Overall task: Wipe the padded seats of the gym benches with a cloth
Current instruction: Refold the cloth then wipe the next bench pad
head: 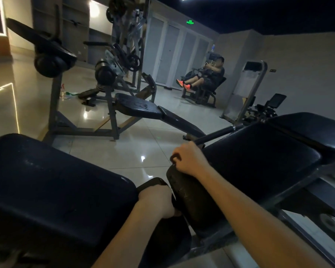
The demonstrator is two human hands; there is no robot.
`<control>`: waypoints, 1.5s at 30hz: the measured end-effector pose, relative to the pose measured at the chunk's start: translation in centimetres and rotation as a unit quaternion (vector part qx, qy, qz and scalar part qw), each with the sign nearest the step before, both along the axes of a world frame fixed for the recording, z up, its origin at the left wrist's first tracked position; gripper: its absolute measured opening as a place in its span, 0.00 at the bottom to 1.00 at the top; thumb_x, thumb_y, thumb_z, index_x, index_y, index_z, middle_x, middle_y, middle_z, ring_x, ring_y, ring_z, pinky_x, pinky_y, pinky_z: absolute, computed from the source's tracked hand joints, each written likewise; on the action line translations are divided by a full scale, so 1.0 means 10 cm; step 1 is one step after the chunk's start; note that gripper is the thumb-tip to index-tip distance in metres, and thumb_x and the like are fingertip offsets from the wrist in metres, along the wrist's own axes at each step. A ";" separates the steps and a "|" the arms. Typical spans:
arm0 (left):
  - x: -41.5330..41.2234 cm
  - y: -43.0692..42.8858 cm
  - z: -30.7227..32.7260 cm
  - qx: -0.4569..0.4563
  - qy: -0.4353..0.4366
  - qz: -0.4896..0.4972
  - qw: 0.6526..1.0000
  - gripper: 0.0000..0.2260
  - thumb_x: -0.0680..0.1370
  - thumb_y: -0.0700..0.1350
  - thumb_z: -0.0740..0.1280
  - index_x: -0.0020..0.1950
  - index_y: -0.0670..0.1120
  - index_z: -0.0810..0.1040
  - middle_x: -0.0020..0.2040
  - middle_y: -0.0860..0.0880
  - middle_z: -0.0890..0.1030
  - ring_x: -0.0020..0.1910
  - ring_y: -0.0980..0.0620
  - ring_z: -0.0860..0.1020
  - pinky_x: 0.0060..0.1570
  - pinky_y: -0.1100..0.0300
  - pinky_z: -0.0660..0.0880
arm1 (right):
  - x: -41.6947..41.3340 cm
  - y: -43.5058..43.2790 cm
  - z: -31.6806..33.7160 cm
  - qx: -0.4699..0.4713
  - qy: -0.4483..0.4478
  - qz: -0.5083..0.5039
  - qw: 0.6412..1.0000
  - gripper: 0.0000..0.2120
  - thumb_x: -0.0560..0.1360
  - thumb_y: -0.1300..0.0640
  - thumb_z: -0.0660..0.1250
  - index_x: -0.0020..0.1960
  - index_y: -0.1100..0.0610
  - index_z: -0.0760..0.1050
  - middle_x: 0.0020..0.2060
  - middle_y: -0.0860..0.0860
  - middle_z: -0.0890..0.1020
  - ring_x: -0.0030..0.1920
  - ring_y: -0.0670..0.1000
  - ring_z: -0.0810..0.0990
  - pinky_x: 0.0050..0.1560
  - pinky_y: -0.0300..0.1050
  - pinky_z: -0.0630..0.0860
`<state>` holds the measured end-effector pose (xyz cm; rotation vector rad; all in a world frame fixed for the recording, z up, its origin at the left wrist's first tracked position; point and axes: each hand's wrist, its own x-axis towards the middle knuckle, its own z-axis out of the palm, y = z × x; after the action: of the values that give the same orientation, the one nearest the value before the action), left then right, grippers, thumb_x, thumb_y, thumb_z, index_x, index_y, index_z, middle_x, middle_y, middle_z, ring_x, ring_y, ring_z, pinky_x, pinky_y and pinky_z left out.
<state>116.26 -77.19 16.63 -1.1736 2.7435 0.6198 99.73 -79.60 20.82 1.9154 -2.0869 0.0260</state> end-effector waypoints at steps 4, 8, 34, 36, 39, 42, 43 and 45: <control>-0.02 -0.01 0.05 0.015 0.001 0.021 1.000 0.23 0.74 0.59 0.70 0.63 0.48 0.74 0.57 0.50 0.78 0.55 0.51 0.77 0.54 0.56 0.77 | 0.21 0.14 -0.13 0.064 -0.029 0.105 0.992 0.12 0.80 0.52 0.65 0.62 0.53 0.77 0.53 0.50 0.77 0.54 0.47 0.73 0.60 0.41 0.69; -0.02 -0.02 -0.07 0.063 0.010 0.029 0.998 0.36 0.75 0.61 0.68 0.78 0.47 0.61 0.75 0.44 0.65 0.69 0.46 0.70 0.65 0.49 0.72 | 0.05 0.10 -0.06 0.038 -0.015 0.112 0.993 0.11 0.80 0.52 0.65 0.60 0.53 0.78 0.52 0.50 0.78 0.51 0.44 0.73 0.58 0.40 0.72; 0.07 0.25 -0.49 0.050 0.119 0.071 0.989 0.34 0.82 0.63 0.47 0.79 0.50 0.35 0.80 0.49 0.35 0.79 0.45 0.39 0.77 0.47 0.51 | -0.05 0.14 0.05 0.108 -0.021 0.118 0.987 0.11 0.80 0.51 0.65 0.61 0.51 0.78 0.52 0.48 0.77 0.54 0.46 0.73 0.64 0.46 0.70; 0.05 0.26 -0.48 0.050 0.118 0.070 0.989 0.34 0.82 0.63 0.47 0.79 0.50 0.34 0.80 0.48 0.35 0.79 0.45 0.39 0.77 0.47 0.51 | 0.04 0.32 -0.02 0.151 -0.008 0.157 0.976 0.12 0.80 0.51 0.64 0.63 0.49 0.77 0.53 0.47 0.75 0.55 0.45 0.71 0.62 0.42 0.68; 0.04 0.29 -0.49 0.047 0.117 0.073 0.989 0.34 0.82 0.62 0.47 0.79 0.49 0.35 0.80 0.48 0.36 0.79 0.45 0.39 0.76 0.48 0.50 | 0.02 0.35 -0.04 0.159 0.004 0.166 0.973 0.13 0.80 0.51 0.64 0.64 0.49 0.76 0.52 0.46 0.74 0.55 0.44 0.69 0.60 0.40 0.67; 0.04 0.29 -0.51 0.042 0.126 0.081 0.988 0.34 0.82 0.62 0.48 0.80 0.48 0.36 0.80 0.48 0.37 0.79 0.46 0.39 0.76 0.49 0.49 | -0.02 0.09 -0.05 0.092 -0.001 0.136 0.986 0.12 0.80 0.51 0.64 0.62 0.52 0.77 0.53 0.49 0.75 0.55 0.45 0.70 0.63 0.43 0.69; 0.05 0.28 -0.51 0.043 0.126 0.080 0.988 0.34 0.82 0.62 0.48 0.80 0.48 0.36 0.80 0.48 0.37 0.79 0.46 0.39 0.76 0.49 0.49 | -0.04 -0.02 -0.06 0.070 0.000 0.120 0.990 0.12 0.80 0.51 0.64 0.62 0.53 0.77 0.55 0.50 0.76 0.56 0.47 0.71 0.63 0.44 0.69; 0.06 0.25 -0.48 0.053 0.129 0.072 0.988 0.34 0.82 0.62 0.49 0.80 0.48 0.36 0.80 0.48 0.36 0.79 0.46 0.39 0.77 0.49 0.50 | -0.06 -0.21 -0.08 0.060 0.003 0.098 0.993 0.12 0.81 0.52 0.63 0.62 0.54 0.77 0.57 0.52 0.77 0.58 0.49 0.74 0.62 0.42 0.68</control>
<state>116.90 -74.66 11.79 -1.3635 2.8035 0.9863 99.18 -81.69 20.07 2.1830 -1.9282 -0.0614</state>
